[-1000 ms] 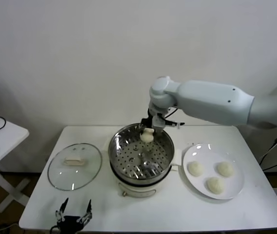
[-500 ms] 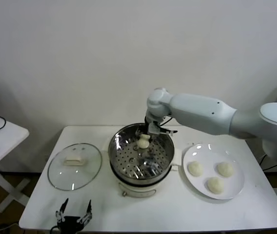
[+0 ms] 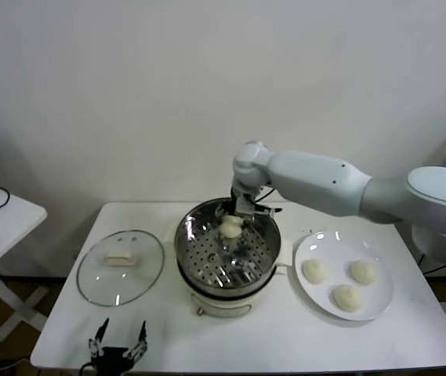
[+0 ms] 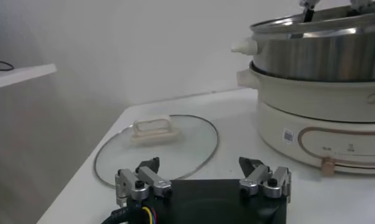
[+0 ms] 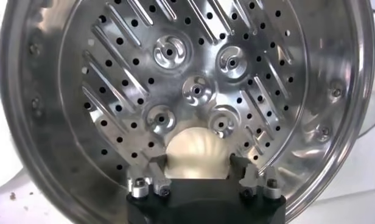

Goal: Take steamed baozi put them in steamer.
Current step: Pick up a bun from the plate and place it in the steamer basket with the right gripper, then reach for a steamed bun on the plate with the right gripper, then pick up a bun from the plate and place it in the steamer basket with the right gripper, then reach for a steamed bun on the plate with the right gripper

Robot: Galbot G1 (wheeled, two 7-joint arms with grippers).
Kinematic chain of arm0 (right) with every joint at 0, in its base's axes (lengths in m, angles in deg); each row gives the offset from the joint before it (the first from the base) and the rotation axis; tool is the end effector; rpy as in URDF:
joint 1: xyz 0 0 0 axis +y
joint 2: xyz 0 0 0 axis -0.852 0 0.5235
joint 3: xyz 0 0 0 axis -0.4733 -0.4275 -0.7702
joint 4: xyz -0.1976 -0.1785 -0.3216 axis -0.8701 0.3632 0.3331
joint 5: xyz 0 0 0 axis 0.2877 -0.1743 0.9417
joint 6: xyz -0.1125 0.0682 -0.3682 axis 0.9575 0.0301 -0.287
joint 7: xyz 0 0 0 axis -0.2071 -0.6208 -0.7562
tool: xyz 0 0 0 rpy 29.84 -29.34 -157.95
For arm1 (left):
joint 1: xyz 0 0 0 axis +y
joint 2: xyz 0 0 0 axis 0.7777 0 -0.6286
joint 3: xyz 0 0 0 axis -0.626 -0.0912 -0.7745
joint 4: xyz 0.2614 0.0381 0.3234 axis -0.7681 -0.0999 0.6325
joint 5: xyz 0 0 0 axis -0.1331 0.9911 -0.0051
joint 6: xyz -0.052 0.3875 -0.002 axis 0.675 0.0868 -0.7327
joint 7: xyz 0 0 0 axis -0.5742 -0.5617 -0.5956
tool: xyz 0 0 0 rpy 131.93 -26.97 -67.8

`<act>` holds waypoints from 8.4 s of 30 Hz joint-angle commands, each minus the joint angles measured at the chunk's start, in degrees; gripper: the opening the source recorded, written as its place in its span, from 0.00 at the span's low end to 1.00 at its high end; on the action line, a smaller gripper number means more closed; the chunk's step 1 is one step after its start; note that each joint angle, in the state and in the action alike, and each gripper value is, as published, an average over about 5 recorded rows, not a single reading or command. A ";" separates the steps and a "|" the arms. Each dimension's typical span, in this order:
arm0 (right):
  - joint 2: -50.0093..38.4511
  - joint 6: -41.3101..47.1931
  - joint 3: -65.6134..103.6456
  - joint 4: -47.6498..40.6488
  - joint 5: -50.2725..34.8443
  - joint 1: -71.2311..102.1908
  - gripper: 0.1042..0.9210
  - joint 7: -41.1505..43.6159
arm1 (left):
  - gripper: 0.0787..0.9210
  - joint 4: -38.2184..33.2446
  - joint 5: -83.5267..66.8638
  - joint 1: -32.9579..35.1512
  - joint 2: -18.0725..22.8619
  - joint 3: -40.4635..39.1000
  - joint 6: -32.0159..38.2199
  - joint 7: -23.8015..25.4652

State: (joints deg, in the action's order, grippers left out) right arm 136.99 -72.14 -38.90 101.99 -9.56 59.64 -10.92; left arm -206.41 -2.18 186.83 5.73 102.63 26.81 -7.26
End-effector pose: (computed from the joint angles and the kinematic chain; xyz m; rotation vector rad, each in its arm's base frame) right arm 0.6626 0.1435 -0.1061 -2.0009 0.3556 -2.3756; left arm 0.0680 0.0397 -0.4182 0.0530 -2.7599 -0.2127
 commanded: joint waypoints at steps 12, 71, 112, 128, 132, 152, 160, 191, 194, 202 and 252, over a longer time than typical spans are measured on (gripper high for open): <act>-15.45 21.94 -26.19 5.50 -50.26 -28.91 0.88 7.90 | 0.88 -0.05 0.43 -0.05 0.39 -0.71 0.14 -0.03; -31.34 48.50 0.83 9.95 -27.35 17.53 0.88 -13.87 | 0.88 1.35 1.80 0.27 -0.07 0.01 1.21 -0.21; -22.99 43.05 -31.04 27.12 -65.96 -50.06 0.63 1.69 | 0.88 1.01 2.23 0.31 -0.37 -0.17 1.31 0.02; -4.94 52.56 -17.25 30.56 -69.74 -32.68 0.64 -10.89 | 0.88 0.84 1.67 0.17 -0.84 -0.23 1.42 -0.04; -0.92 53.28 -18.31 28.11 -66.16 -27.54 0.64 -12.58 | 0.88 0.52 1.44 0.24 -1.03 -0.10 1.32 -0.02; 4.59 51.49 -16.05 13.03 -49.45 -9.19 0.63 -13.72 | 0.88 0.84 0.78 0.17 -1.05 1.09 1.56 -0.21; 5.88 50.29 -15.65 9.80 -48.38 -7.53 0.64 -13.41 | 0.88 1.35 0.85 0.02 -0.92 1.08 1.79 -0.23; -21.38 41.46 -18.28 22.85 -50.63 -24.07 0.88 -0.47 | 0.88 0.32 0.96 -0.23 -0.53 0.77 1.53 -0.23; -27.15 39.76 -24.18 24.13 -49.32 -27.68 0.88 1.43 | 0.88 0.09 0.96 -0.18 -0.55 0.67 1.39 -0.24; -40.50 38.56 -33.90 28.61 -43.14 -28.10 0.88 2.10 | 0.88 -0.91 0.77 0.15 -0.64 0.62 1.16 -0.24; -45.08 45.17 3.64 18.92 -23.24 20.04 0.87 -7.50 | 0.88 -0.19 1.11 0.50 -0.74 1.32 0.91 -0.38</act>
State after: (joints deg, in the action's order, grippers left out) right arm 91.05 -27.13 -38.76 121.86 -33.76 76.34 -18.19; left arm -206.46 -1.05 187.26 4.97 103.84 27.74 -7.65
